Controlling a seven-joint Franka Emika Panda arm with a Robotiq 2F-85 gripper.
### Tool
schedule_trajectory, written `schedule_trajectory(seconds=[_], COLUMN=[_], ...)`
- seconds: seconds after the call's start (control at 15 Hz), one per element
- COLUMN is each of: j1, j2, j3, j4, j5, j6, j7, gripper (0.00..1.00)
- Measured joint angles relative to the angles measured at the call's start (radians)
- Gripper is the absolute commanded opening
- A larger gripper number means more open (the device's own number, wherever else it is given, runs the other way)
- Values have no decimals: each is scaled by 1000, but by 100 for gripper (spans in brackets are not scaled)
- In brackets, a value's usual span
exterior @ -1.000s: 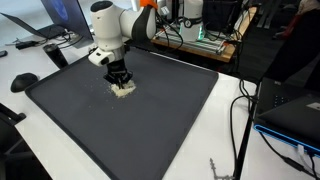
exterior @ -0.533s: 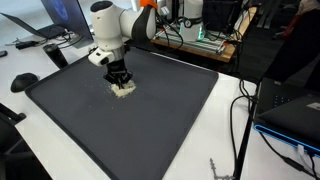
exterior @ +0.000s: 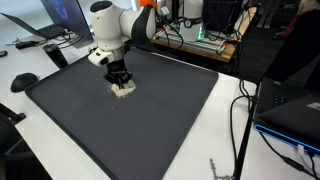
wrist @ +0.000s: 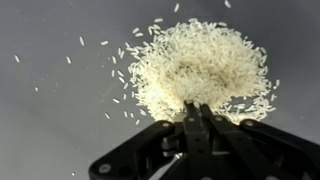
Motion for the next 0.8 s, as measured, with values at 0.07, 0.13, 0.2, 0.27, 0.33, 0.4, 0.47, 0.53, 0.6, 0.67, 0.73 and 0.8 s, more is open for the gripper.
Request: schedule_trajectory(seconds=[0.07,0.13,0.2,0.27,0.33,0.4,0.47,0.53,0.6,0.67,0.73,0.8], j1=[0,0,0,0,0,0,0,0,0,2,4,9], j2=[0,0,-1,-1,-3,-5,-10,-16,-23,-32,-42,-54], j3=[0,0,-1,-1,-1,-1,-1,-1,-1,-4,-7,-12], j4=[3,5,7,8,8,8,8,8,8,8,8,8], j5=[0,0,0,0,0,0,0,0,0,0,0,0], j6=[-10,-15,-19,-20,-20,-21,-22,-23,-26,-28,-36,-48], j7=[2,3,4,5,6,7,8,9,12,19,36,64], gripper=[39,45,53,59,67,73,80,88,94,100,100,100])
